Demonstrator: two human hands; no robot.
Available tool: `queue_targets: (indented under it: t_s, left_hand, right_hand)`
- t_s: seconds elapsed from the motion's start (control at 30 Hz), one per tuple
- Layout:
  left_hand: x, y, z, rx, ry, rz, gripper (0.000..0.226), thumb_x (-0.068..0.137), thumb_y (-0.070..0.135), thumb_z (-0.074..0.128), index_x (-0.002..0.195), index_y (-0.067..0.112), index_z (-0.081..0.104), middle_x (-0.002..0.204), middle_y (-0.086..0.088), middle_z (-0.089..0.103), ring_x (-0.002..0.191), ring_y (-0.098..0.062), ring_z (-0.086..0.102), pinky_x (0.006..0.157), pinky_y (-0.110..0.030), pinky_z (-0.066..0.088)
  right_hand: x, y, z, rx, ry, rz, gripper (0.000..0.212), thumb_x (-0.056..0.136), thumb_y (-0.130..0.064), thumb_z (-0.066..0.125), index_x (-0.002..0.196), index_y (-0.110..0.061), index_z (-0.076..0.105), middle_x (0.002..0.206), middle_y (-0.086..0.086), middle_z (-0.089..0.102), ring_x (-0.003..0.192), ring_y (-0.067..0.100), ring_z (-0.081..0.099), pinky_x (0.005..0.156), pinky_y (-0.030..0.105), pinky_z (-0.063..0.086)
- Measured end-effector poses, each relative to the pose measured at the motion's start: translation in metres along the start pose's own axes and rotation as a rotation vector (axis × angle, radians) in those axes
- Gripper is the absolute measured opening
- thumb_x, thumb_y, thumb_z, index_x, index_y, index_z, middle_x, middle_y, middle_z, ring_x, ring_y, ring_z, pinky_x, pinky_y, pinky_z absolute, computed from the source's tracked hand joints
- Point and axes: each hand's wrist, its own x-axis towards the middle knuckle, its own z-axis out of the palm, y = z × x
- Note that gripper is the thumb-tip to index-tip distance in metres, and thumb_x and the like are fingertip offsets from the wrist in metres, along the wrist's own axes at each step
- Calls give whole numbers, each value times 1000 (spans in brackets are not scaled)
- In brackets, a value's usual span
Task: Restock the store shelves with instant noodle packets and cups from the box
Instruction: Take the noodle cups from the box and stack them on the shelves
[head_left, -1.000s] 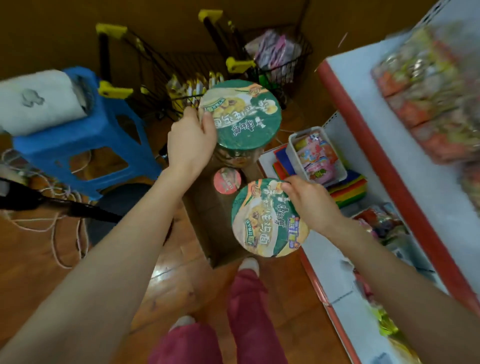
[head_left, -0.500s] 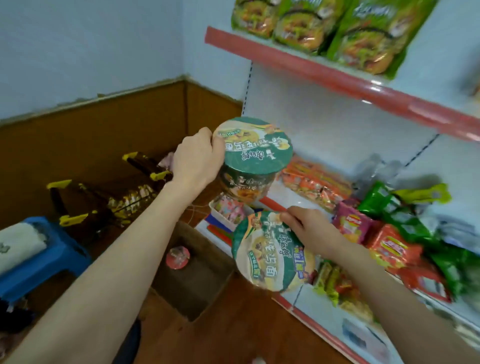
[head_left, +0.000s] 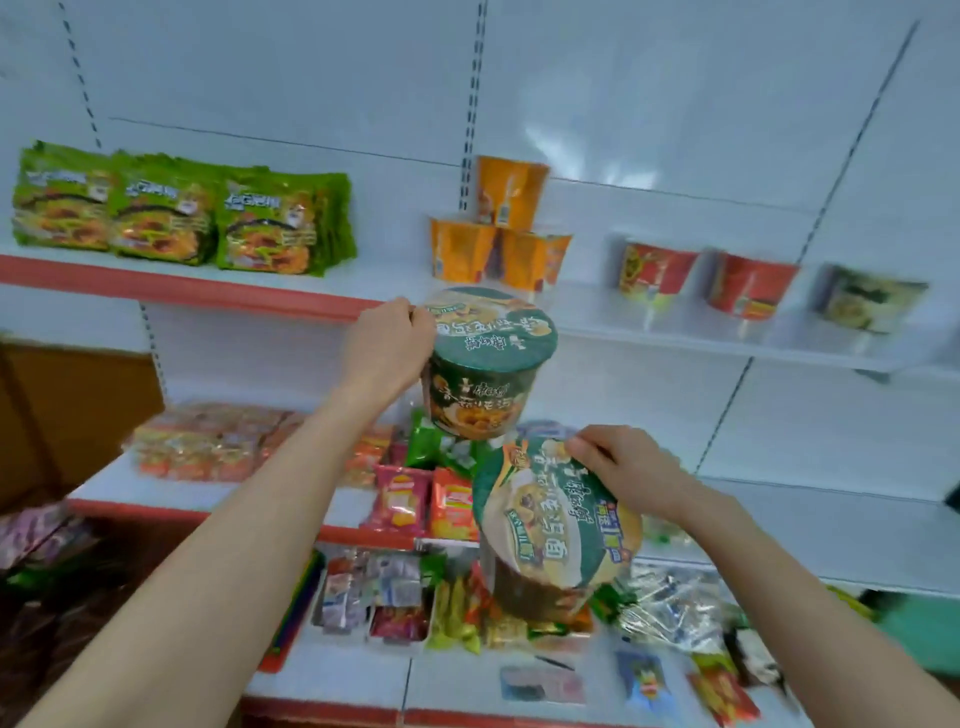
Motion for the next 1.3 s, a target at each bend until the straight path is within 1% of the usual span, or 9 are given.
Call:
queue_targets:
  t_s: [0.17,0.37,0.53,0.6,0.7,0.87,1.03,1.13,1.3]
  left_hand:
    - [2,107,80,-12,-44,63,29,93,23,37,73,5,49,82,-19,58,79,-32,53,64,-34,36]
    - [16,211,152,-163,-156,110,31,90,24,35,69,10,53,53,-7,59,64,-30,64,66,-36,51]
    - [47,288,207,-259,-216,126,33,89,25,34,75,8,59,60,-15,66,63,-29,67,74,-43,56]
    - [61,316,228,-299,-229,129,33,87,24,35,82,4,61,57,-15,65,56,-27,66,70,-41,57]
    - [85,355,260,-291,-233,171,33,88,25,36,71,4,55,57,-11,61,53,-23,62,59,-33,51]
    - [139,420,314,-393,-256,227,34,81,27,36,77,1,58,67,-20,65,64,-34,66,74,-46,56]
    - [183,493,362,-481,-303,241,37,89,22,35,86,-6,60,51,-19,64,54,-30,66,71,-43,57]
    - [196,530,393,-499,-335,245,34,90,17,35,92,-7,58,64,-26,66,63,-36,68,75,-47,56]
    - [217,577,451,-498,-340,222,36,85,19,36,75,-6,59,51,-18,65,62,-35,67,70,-37,57]
  right_hand:
    - [-54,108,-88,-42,64,149,39,97,-32,41,83,-1,60,81,15,64,78,28,59,66,32,38]
    - [-94,198,-154,-87,108,276,37,97,-34,40,66,-16,48,71,5,54,70,22,50,58,23,33]
    - [-100,256,-197,-113,191,336,35,97,-33,41,70,-13,53,72,3,55,72,20,50,59,28,29]
    - [-94,277,-216,-131,223,350,35,97,-33,41,75,-9,55,77,7,57,74,21,50,62,29,29]
    - [-79,310,-244,-146,264,366,39,97,-34,40,76,-6,57,77,8,58,74,21,51,66,30,34]
    - [-50,367,-295,-172,310,419,41,97,-35,40,64,-13,53,64,-1,53,61,13,48,59,23,36]
    - [-27,435,-351,-156,378,505,45,96,-35,41,81,2,61,74,11,62,66,19,55,67,35,47]
    - [-15,483,-377,-110,406,570,43,96,-34,41,89,2,65,79,12,67,69,22,61,70,36,50]
    - [3,578,-408,-70,422,665,42,96,-31,43,94,4,66,69,5,60,58,15,51,54,24,39]
